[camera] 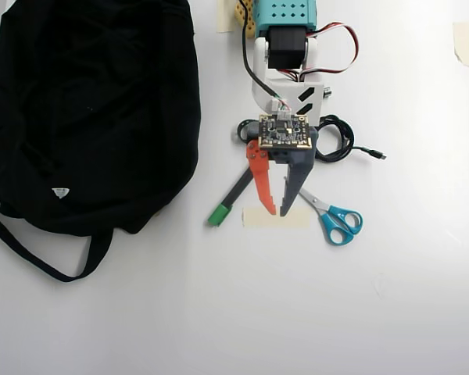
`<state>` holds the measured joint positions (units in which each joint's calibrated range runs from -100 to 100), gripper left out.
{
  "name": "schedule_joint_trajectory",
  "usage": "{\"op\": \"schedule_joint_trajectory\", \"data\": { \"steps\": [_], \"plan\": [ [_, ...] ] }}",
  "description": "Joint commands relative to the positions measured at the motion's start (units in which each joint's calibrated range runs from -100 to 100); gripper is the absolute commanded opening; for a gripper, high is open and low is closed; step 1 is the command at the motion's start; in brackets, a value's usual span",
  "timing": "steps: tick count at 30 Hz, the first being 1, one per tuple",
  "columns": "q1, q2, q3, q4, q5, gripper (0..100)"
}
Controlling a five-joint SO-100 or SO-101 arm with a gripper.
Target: Put the green marker into the black bag
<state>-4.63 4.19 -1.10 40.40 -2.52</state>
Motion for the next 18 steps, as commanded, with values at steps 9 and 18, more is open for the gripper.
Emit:
{"op": "schedule_joint_trajectory", "data": {
  "steps": [9,18],
  "plan": [
    [-0.46,-1.87,-7.52,16.01,-0.21,3],
    [-0.98,-1.21,-6.72,33.41,-0.05,2]
  ]
}}
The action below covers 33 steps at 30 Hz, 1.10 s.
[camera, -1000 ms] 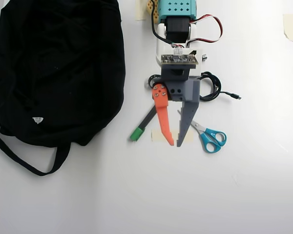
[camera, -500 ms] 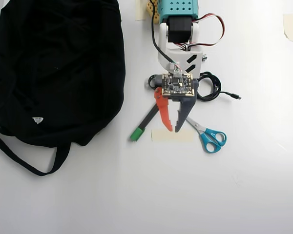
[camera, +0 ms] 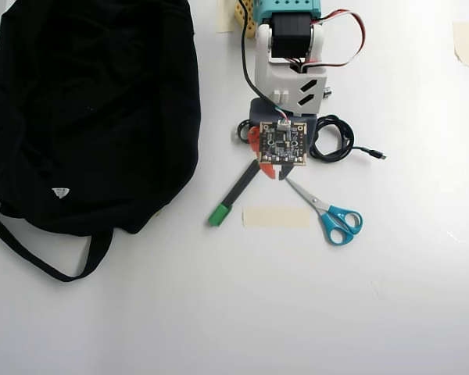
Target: Put the green marker into the black bag
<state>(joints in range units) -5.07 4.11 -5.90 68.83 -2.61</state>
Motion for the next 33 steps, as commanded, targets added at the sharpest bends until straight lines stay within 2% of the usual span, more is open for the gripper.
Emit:
{"op": "schedule_joint_trajectory", "data": {
  "steps": [1,12,33],
  "plan": [
    [-0.54,-1.54,-1.92,6.88,0.04,2],
    [-1.29,-0.79,-1.83,20.66,-0.01,2],
    [-1.06,-1.62,-2.64,24.37,-0.22,3]
  ]
}}
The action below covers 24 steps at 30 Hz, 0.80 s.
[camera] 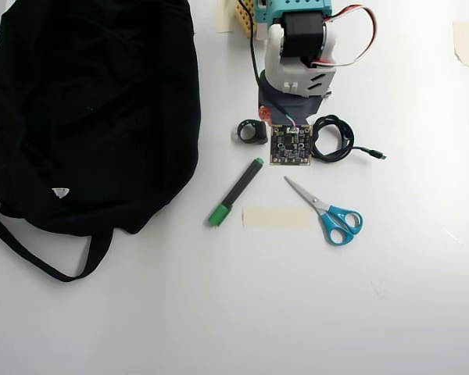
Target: Put the green marker into the black bag
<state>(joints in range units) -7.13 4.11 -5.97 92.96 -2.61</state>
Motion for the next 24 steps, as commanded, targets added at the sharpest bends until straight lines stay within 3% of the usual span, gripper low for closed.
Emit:
{"op": "schedule_joint_trajectory", "data": {
  "steps": [1,10,24],
  "plan": [
    [1.59,-1.54,-2.56,0.06,-0.43,3],
    [1.82,-0.54,-2.29,-0.37,-8.92,13],
    [1.89,-0.13,-2.38,-8.12,-9.08,18]
  ]
}}
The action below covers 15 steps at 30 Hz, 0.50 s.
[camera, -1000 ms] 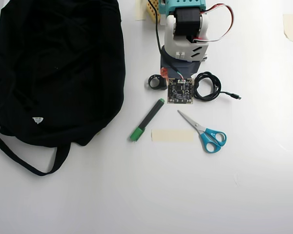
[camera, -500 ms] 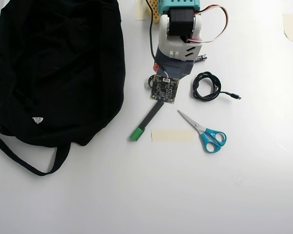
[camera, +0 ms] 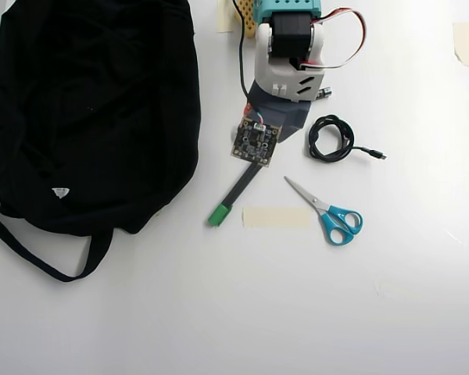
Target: Put the green marker into the black bag
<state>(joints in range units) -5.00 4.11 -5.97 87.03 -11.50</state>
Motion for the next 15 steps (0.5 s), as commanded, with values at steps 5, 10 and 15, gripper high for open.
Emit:
{"op": "schedule_joint_trajectory", "data": {
  "steps": [5,10,15],
  "plan": [
    [-0.24,2.86,-2.65,-4.0,-1.61,18],
    [-0.24,5.52,-4.54,-4.69,-2.97,18],
    [0.28,9.42,-7.5,-4.69,-3.65,18]
  ]
}}
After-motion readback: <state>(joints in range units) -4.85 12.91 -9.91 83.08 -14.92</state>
